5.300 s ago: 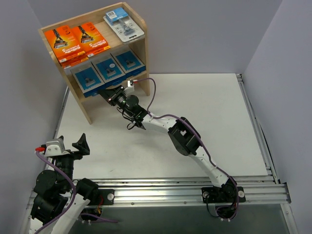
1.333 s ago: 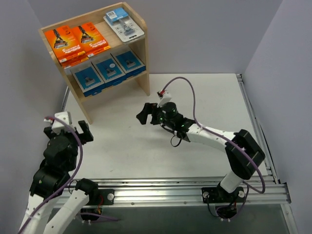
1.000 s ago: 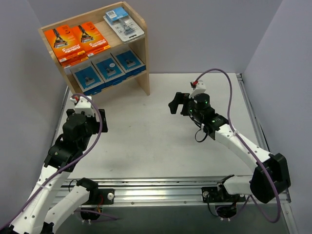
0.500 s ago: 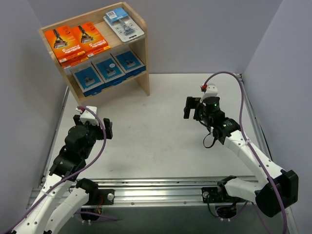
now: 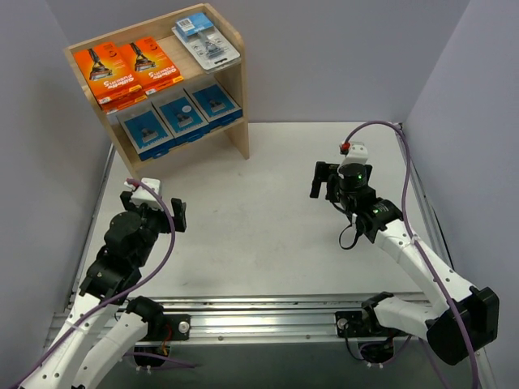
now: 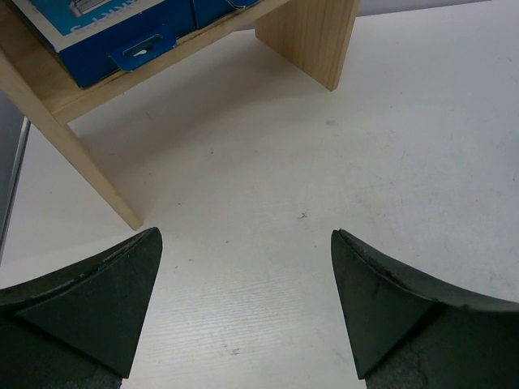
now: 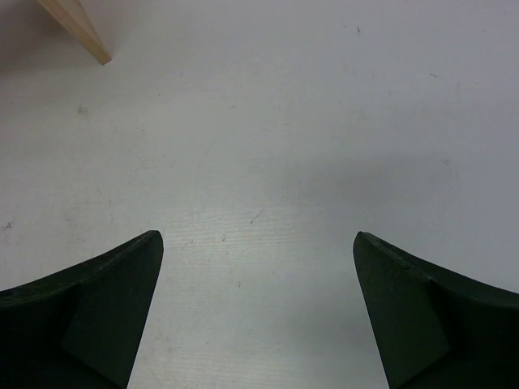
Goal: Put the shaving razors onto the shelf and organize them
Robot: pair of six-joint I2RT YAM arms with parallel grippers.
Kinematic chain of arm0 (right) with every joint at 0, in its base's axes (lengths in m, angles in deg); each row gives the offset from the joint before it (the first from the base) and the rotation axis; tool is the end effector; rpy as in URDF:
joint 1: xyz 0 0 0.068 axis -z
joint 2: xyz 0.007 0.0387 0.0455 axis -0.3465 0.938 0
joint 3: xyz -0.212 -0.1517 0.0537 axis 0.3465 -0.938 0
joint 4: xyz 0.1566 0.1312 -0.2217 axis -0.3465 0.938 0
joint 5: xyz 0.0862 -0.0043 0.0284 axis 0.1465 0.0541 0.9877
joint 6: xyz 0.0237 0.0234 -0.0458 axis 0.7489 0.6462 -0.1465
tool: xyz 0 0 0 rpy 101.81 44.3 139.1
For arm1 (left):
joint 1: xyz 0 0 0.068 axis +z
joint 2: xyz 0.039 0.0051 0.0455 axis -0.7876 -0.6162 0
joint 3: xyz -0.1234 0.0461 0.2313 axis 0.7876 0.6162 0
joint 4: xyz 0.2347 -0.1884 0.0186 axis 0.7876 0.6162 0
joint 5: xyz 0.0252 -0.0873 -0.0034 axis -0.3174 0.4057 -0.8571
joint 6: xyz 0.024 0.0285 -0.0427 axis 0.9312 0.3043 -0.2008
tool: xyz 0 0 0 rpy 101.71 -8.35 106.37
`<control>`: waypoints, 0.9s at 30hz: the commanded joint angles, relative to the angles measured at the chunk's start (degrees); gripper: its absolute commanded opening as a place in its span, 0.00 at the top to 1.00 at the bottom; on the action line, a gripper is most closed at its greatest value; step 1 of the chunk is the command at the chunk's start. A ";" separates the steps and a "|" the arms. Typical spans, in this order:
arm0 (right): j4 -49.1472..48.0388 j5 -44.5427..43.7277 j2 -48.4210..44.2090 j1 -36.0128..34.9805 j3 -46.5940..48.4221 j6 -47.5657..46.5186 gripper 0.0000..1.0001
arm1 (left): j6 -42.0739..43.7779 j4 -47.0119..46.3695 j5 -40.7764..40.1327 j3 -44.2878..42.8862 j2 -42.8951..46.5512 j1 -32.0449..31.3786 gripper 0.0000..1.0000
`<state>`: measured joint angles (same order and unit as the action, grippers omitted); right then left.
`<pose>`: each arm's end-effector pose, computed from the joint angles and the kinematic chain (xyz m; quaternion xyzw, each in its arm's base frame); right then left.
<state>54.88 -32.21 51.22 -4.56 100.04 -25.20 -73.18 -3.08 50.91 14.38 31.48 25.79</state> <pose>0.2818 0.1213 0.3126 0.0074 0.7918 0.1378 0.5950 0.1736 -0.0731 0.3349 0.0614 0.7658 -0.0576 0.6376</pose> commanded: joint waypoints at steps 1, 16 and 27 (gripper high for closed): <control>0.75 -2.49 0.54 -0.30 0.79 1.35 0.00 | 1.33 -3.33 -0.38 -0.03 0.87 -0.37 0.06; 1.19 -3.46 -0.51 -0.38 1.49 2.14 0.00 | 2.04 -2.89 -1.61 0.41 4.47 -0.90 0.06; 1.28 -2.05 -1.30 -0.38 0.88 2.41 0.00 | 2.21 -2.28 -1.88 0.41 4.21 -0.90 0.06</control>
<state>56.39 -33.84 51.91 -4.56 100.10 -23.34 -71.78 -3.38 49.47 14.97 35.52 25.04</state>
